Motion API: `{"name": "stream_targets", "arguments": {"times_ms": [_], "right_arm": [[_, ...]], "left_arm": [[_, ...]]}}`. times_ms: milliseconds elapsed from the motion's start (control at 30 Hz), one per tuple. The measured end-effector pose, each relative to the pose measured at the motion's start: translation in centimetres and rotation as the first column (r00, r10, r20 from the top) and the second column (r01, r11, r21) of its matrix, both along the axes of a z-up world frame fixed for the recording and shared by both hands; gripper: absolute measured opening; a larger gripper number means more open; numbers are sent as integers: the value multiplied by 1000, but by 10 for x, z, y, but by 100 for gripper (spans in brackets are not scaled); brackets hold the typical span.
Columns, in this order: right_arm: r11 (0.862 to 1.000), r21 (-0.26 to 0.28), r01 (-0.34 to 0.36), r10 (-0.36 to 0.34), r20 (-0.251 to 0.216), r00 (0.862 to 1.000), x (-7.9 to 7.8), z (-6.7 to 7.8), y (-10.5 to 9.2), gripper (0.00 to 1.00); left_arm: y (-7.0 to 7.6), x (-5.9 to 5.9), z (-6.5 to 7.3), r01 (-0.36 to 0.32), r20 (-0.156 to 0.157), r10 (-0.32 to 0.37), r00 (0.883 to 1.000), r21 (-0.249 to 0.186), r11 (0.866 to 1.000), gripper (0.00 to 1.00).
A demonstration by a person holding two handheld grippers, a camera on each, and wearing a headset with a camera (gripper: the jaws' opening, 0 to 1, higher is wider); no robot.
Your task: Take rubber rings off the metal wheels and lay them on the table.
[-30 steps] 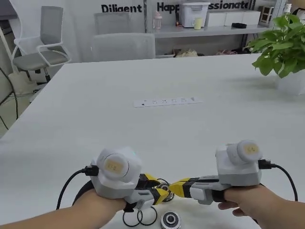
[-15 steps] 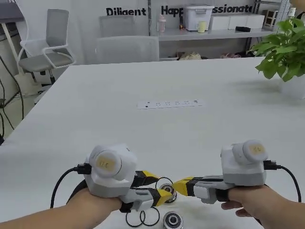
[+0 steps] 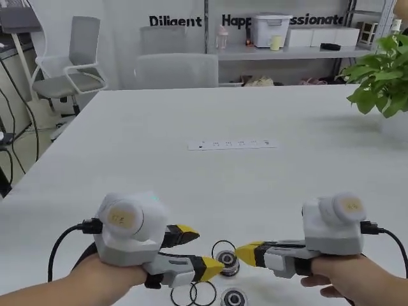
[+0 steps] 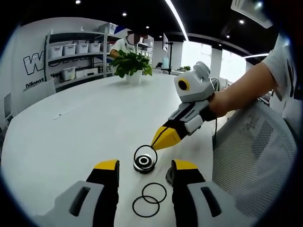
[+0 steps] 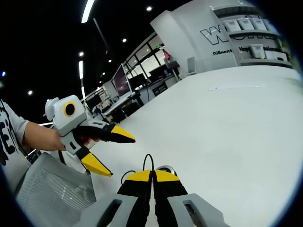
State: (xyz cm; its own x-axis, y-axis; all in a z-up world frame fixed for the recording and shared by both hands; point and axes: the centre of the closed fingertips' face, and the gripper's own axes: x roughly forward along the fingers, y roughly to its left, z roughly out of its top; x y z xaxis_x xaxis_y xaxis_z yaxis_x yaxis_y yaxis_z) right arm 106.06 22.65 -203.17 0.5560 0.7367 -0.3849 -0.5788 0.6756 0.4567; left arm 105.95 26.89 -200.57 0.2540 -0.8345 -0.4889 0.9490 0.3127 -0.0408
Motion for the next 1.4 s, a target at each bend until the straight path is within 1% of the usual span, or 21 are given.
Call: {"name": "stream_targets", "arguments": {"times_ms": [67,133,200,267,333,367,400,467,633,733,800,900,1000,1133,1200,1300,1400], "right_arm": [[1000,2,-2,2,-2,1000,-1,0,1,0],[1000,6,-4,4,-8,1000,-2,0,2,0],[1000,3,-16,16,-15,1000,-4,-2,4,0],[1000,2,-22,22,-17,1000,-5,-2,6,0],[1000,8,-21,21,-18,1000,-5,-1,7,0],[1000,18,-16,17,-21,1000,-5,0,8,0],[999,41,-9,10,-24,1000,-4,4,9,0],[998,57,-9,10,-26,1000,-4,6,11,0],[998,53,-23,25,-29,999,-6,6,14,0],[998,51,-24,25,-30,999,-5,5,14,0],[998,51,-22,23,-30,999,-5,6,14,0],[998,51,-23,24,-31,999,-5,6,14,0],[998,49,-29,30,-32,999,-5,7,16,0],[998,62,-33,35,-33,999,-5,9,23,0],[997,75,-34,37,-39,999,-5,10,27,0],[996,77,-41,44,-38,998,-6,10,34,0],[996,76,-49,52,-41,998,-8,10,40,0]], "left_arm": [[4,-1,3,1,2,-1,1000,-7,1000,42],[5,-5,10,-3,-28,2,1000,-42,999,47],[9,-5,12,-10,-29,9,1000,-42,999,50],[13,-7,16,-10,-24,9,1000,-48,999,49],[17,-7,17,-8,-17,7,1000,-45,999,50],[19,-8,18,-7,-13,6,1000,-44,999,50],[21,-8,18,-9,-10,9,1000,-44,999,52],[25,-8,19,-16,-14,16,1000,-50,999,55],[31,-9,23,-32,-20,31,999,-68,997,57],[34,-10,27,-33,-3,33,999,-77,996,58],[37,-11,30,-29,17,30,999,-76,997,60],[41,-12,30,-25,27,27,999,-70,997,61],[45,-13,29,-26,28,28,999,-70,997,63],[50,-12,29,-41,24,43,999,-77,996,65],[51,-12,28,-44,19,45,999,-78,996,66],[51,-12,29,-44,22,46,999,-80,996,68],[53,-13,29,-51,16,53,998,-87,995,70]]}}
